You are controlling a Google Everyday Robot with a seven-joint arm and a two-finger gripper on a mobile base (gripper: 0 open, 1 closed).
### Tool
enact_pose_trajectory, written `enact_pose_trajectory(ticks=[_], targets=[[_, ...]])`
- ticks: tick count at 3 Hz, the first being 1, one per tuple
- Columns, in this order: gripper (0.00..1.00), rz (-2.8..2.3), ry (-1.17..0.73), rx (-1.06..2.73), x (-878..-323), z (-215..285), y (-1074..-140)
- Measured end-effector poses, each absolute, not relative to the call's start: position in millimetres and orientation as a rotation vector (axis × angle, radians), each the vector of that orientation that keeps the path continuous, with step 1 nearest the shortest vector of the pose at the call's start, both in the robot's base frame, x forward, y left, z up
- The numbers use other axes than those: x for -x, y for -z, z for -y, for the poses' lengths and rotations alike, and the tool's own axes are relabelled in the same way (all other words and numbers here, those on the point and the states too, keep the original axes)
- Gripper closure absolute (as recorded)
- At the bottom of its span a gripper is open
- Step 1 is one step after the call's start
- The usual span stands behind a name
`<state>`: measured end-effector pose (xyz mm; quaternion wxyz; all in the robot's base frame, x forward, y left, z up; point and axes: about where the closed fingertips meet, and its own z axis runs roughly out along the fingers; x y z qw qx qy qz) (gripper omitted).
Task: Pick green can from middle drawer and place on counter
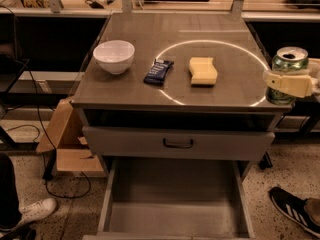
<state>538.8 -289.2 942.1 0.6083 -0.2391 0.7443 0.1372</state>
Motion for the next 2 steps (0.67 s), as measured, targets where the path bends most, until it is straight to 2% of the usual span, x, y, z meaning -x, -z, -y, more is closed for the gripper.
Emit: enact_pose_trajectory(ticks=[2], targets=[[1.00, -1.688, -0.379, 0.511, -582.2, 281.8, -961.7]])
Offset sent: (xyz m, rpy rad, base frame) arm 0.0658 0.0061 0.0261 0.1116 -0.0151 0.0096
